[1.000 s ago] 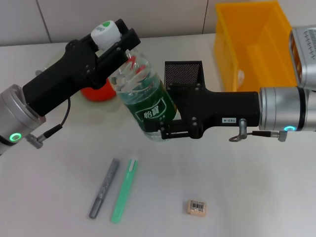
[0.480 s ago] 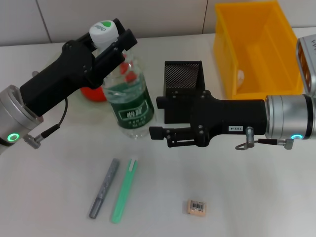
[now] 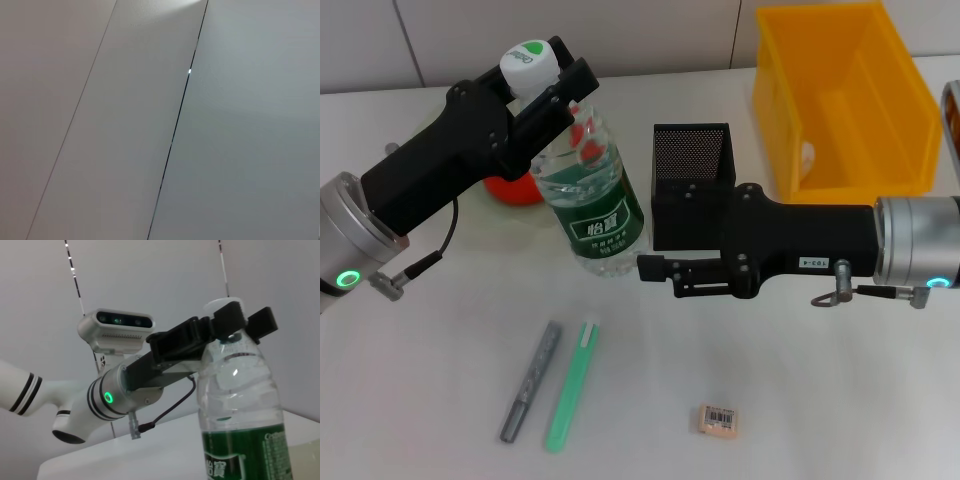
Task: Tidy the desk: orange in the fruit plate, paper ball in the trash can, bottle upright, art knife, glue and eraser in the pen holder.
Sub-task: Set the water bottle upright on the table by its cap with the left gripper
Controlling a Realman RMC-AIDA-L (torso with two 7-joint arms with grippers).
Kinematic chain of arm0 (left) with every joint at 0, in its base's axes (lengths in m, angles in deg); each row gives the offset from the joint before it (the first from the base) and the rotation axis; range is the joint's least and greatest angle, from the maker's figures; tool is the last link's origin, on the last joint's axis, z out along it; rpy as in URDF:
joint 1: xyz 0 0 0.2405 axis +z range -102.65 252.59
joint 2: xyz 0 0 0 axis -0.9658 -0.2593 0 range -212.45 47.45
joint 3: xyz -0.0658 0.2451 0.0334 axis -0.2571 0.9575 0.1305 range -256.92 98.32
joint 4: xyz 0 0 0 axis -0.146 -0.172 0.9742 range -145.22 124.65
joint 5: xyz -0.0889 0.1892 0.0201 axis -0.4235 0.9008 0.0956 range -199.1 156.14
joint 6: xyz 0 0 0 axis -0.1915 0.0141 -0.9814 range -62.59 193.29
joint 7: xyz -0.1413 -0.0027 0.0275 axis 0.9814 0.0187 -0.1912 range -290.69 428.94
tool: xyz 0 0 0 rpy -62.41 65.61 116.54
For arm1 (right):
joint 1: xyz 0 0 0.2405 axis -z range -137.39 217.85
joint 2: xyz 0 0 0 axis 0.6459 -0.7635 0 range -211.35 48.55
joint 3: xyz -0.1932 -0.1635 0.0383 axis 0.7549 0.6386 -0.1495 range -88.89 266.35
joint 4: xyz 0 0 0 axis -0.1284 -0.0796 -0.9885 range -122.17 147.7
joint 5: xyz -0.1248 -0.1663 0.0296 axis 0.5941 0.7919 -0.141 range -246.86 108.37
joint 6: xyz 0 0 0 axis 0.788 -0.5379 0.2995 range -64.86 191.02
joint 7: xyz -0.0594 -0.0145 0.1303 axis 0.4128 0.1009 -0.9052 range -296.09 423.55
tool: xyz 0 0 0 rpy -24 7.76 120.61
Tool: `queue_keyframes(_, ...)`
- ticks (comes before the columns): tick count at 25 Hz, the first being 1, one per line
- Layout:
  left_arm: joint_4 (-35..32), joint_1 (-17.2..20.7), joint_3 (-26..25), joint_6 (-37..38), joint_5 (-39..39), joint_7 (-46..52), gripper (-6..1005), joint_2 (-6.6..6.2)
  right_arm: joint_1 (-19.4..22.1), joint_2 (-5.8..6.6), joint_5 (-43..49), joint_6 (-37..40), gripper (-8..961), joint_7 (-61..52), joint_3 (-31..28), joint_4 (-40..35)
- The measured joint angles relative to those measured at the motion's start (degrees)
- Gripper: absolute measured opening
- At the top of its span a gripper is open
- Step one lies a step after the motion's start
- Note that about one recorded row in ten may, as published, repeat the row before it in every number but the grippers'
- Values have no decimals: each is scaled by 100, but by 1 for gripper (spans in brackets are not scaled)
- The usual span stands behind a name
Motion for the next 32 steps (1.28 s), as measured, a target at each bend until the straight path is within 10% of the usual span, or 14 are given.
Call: queue_keyframes(32,-456,771,-17,-284,55,-1225,431,-98,294,23,57,-10,767,89,-483,101)
